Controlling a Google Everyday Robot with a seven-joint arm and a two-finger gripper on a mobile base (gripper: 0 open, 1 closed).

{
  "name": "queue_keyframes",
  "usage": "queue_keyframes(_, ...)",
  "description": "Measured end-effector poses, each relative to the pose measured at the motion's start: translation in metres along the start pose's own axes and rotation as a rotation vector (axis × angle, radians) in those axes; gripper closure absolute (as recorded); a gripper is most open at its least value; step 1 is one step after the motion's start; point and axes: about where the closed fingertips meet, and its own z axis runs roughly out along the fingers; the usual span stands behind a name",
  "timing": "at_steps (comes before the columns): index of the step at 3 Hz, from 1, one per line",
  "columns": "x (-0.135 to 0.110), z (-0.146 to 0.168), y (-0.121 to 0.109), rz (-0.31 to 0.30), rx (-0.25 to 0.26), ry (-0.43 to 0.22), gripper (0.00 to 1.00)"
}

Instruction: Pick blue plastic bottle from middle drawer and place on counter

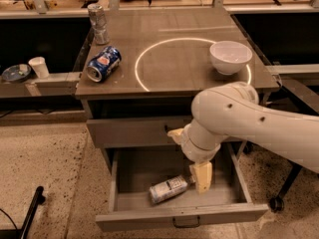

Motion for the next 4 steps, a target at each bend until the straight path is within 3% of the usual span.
queue_keyframes(1, -0.009, 0.033, -0.004, 0.020, -0.058, -0.007, 0.00)
queue_keyframes(2, -0.016, 0.103, -0.009, 0.058, -0.140, -0.084, 0.00)
queue_keyframes(3, -0.025, 0.142, -0.009, 0.060, -0.165, -0.142, 0.00)
queue_keyframes(4, -0.017, 0.193, 0.000, 0.098, -0.205, -0.164, 0.00)
